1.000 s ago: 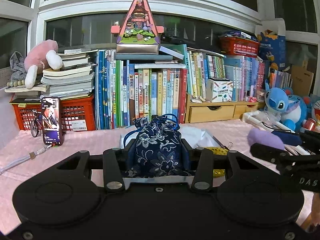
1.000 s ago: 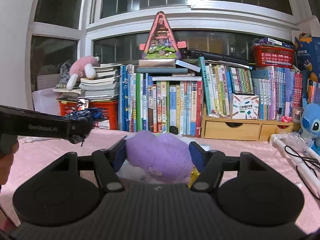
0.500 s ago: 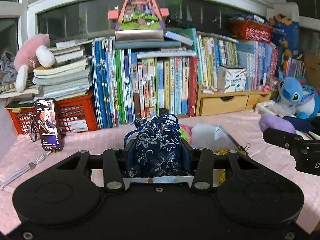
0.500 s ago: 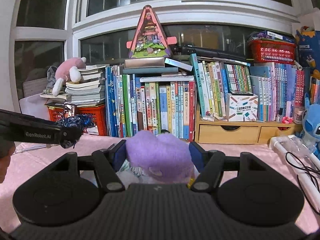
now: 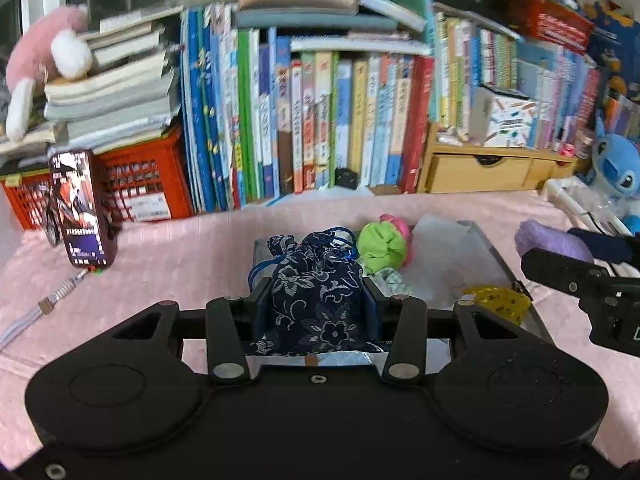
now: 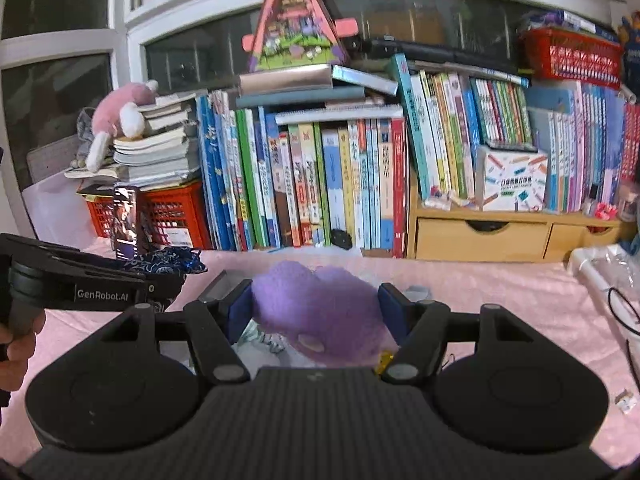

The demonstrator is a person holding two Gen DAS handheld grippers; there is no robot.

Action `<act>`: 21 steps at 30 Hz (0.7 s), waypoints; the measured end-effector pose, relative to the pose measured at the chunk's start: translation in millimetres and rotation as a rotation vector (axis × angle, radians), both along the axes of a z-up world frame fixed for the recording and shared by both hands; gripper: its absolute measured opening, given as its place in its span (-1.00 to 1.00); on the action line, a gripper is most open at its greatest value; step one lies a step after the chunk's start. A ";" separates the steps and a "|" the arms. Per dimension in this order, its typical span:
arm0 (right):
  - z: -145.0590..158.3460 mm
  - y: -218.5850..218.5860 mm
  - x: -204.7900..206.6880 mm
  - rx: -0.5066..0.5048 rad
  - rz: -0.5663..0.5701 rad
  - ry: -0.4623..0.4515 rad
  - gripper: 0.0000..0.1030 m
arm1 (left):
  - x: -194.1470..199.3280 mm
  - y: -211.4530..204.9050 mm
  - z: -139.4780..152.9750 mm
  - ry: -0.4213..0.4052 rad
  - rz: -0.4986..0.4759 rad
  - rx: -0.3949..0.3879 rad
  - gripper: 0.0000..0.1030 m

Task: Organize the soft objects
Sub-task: 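Lift the pouch and plush heart and carry both over the white tray, then lower the pouch and heart into the tray and open both grippers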

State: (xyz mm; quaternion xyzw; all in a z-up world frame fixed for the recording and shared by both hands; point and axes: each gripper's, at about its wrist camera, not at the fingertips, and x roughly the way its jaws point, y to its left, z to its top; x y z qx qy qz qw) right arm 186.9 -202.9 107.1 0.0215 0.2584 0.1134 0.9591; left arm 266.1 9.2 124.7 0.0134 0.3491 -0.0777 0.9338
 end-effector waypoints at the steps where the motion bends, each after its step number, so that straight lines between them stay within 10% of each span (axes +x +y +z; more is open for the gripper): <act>1: -1.3 0.1 7.4 0.009 0.002 0.022 0.34 | 6.6 1.6 -1.9 0.017 0.007 -0.006 -0.17; 21: -59.4 8.6 108.8 0.095 -0.052 0.332 0.35 | 90.8 13.1 -53.3 0.245 0.058 -0.070 -0.16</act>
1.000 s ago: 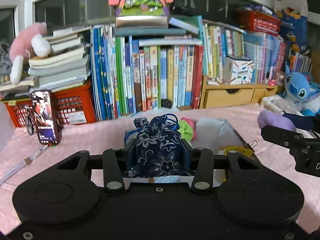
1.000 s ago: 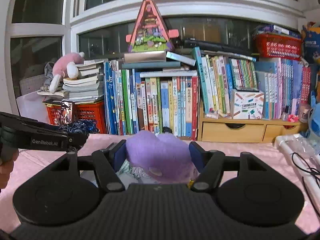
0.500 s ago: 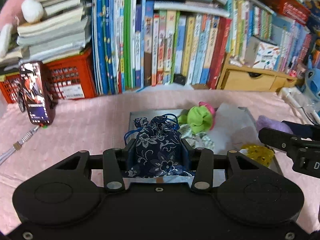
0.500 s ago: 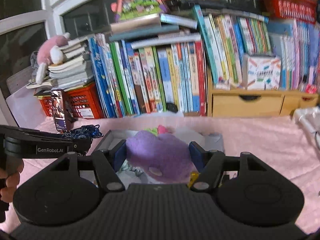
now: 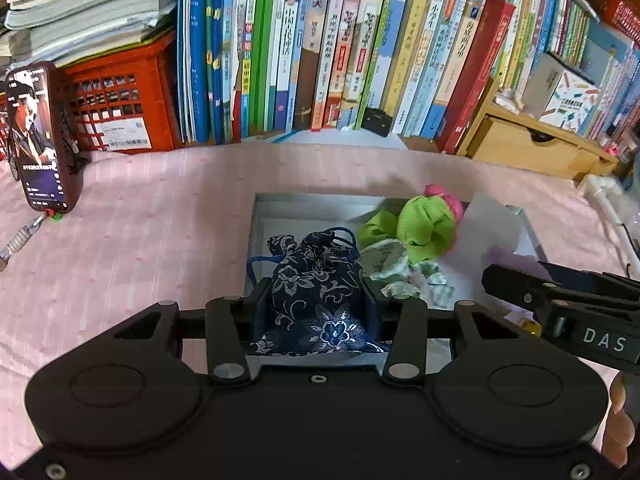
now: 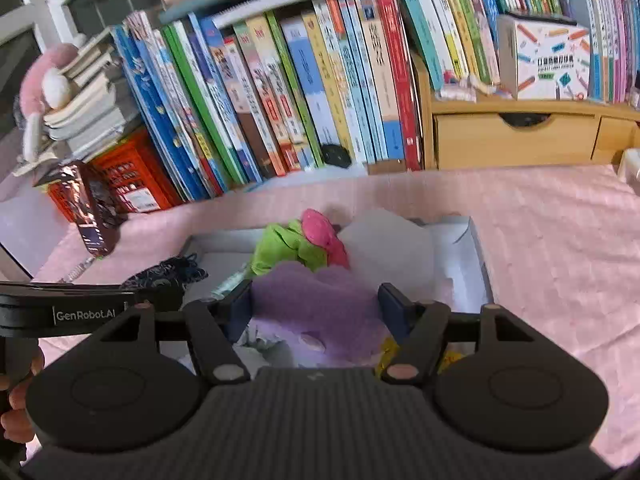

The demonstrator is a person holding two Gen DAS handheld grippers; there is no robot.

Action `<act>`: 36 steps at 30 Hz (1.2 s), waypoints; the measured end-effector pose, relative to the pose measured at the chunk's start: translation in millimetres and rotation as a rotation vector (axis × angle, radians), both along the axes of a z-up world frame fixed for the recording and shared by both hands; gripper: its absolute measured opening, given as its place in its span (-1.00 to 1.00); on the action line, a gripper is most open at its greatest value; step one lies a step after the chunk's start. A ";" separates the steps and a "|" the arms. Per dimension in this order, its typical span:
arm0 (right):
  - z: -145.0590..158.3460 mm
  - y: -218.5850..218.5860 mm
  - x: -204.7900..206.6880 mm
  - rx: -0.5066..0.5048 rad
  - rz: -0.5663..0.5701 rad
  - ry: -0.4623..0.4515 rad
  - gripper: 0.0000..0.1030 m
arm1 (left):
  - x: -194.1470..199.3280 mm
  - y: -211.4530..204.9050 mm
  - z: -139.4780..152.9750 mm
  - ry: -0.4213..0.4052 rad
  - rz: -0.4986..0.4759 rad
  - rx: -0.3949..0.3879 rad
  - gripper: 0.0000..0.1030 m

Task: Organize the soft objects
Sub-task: 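Lower the pouch and heart into the tray and open both grippers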

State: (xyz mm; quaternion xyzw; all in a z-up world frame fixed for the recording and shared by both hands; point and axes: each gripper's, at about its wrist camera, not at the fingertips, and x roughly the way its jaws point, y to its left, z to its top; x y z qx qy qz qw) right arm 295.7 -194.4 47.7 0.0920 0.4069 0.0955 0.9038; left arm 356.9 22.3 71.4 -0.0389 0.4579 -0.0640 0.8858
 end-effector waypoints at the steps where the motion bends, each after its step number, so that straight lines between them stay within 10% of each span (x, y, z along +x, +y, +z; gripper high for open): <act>1: -2.6 0.7 2.3 -0.004 -0.003 0.009 0.35 | 2.0 -0.5 -2.2 0.006 -0.003 0.000 -0.16; 22: -16.8 2.9 7.8 0.007 -0.024 0.074 0.64 | -1.0 -0.9 -7.1 0.040 -0.004 0.011 0.07; 36: 41.3 -0.3 -55.8 -0.005 0.005 -0.119 0.79 | -83.6 -1.1 57.5 -0.204 -0.043 0.057 0.66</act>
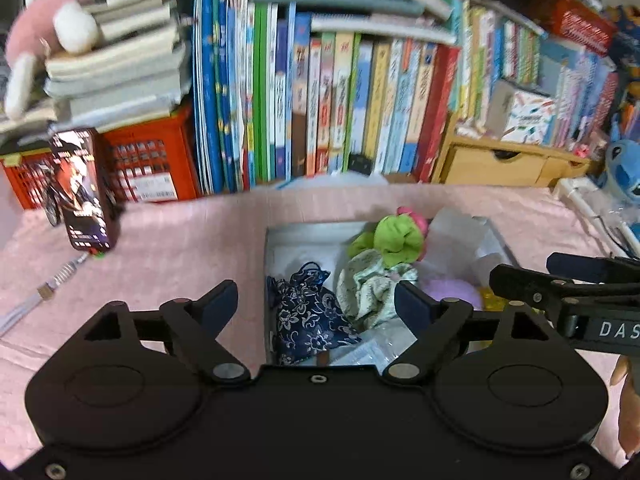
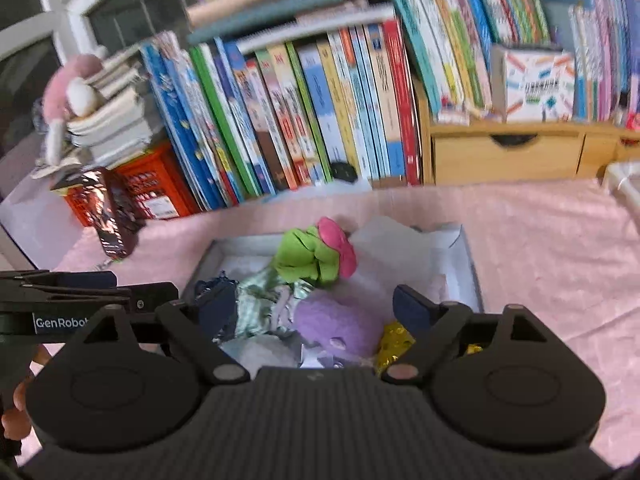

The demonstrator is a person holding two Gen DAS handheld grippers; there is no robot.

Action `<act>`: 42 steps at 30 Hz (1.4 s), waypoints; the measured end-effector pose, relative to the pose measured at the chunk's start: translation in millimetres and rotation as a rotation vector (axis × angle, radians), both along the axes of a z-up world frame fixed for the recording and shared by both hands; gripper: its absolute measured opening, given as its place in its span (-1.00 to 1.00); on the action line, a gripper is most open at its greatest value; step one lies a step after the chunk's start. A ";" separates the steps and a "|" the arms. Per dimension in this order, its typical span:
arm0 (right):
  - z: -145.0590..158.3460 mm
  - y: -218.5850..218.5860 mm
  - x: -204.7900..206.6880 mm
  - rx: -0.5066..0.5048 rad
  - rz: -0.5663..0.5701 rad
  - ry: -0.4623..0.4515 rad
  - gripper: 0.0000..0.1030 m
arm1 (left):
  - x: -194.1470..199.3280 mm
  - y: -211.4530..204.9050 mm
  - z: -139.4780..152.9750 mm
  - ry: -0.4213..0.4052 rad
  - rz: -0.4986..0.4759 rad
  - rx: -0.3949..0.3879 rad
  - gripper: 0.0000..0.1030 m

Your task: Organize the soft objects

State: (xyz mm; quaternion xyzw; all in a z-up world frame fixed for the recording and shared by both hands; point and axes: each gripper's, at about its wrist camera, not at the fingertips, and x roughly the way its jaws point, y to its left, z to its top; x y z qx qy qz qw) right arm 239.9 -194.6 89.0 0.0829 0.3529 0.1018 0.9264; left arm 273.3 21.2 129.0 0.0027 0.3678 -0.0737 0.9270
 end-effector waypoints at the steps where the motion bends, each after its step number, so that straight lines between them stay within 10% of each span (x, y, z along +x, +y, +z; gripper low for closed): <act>1: 3.3 -1.6 -8.0 -0.001 0.000 -0.022 0.80 | -7.8 -0.7 2.9 -0.018 -0.005 -0.003 0.68; 21: 28.5 -0.9 -167.7 -0.120 0.047 -0.421 0.99 | -162.1 -5.7 6.7 -0.293 -0.098 0.007 0.84; 42: -17.6 2.9 -251.7 -0.182 -0.017 -0.482 1.00 | -251.9 13.0 -52.3 -0.311 0.000 -0.080 0.87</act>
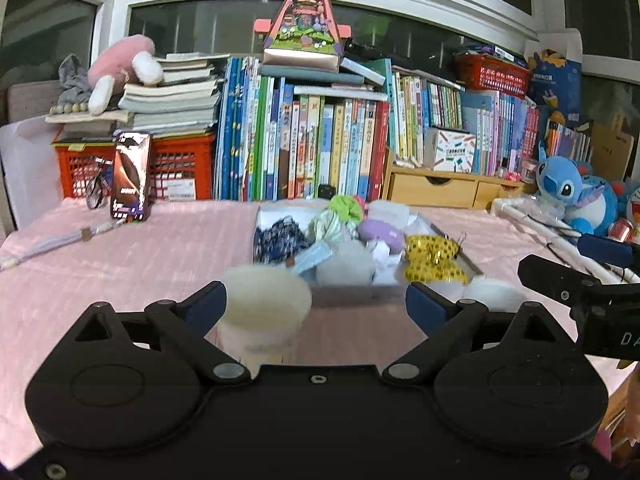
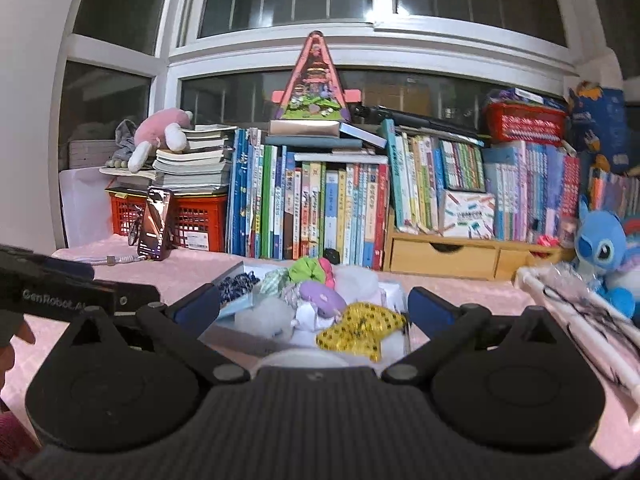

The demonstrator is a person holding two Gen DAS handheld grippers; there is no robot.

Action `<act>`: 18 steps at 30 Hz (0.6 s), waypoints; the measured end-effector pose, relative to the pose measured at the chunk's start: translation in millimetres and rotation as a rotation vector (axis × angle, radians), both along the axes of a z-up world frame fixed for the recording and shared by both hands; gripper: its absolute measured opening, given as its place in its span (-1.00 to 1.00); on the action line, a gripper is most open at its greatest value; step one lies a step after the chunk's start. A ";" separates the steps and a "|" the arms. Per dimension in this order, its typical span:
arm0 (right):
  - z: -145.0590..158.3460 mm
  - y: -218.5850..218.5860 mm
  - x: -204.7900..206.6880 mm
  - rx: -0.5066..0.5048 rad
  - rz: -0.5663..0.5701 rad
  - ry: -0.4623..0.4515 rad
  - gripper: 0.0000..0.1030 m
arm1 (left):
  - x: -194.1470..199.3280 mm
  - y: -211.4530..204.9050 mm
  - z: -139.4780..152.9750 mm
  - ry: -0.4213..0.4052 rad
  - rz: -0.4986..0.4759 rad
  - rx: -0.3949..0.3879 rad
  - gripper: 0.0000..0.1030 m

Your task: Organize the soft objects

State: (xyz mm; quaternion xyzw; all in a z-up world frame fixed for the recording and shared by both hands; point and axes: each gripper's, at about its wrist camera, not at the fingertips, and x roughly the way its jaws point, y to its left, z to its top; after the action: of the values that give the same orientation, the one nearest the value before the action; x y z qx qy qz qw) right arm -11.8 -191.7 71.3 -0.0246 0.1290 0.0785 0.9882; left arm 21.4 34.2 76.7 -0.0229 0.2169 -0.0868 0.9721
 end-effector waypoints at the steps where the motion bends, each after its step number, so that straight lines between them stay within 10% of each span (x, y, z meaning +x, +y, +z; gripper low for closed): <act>1: -3.9 -0.8 -3.7 0.005 -0.006 0.004 1.00 | -4.3 0.3 -4.2 0.003 0.003 0.005 0.87; 18: -74.3 -4.2 -21.7 0.002 -0.079 0.157 1.00 | -29.3 -2.0 -73.4 0.106 0.087 0.095 0.87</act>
State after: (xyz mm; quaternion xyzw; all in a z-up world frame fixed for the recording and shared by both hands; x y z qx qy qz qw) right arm -33.5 -195.9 -3.0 -0.0124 0.2070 0.0412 0.9774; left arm -7.9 32.2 3.3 0.0095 0.2710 -0.0329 0.9620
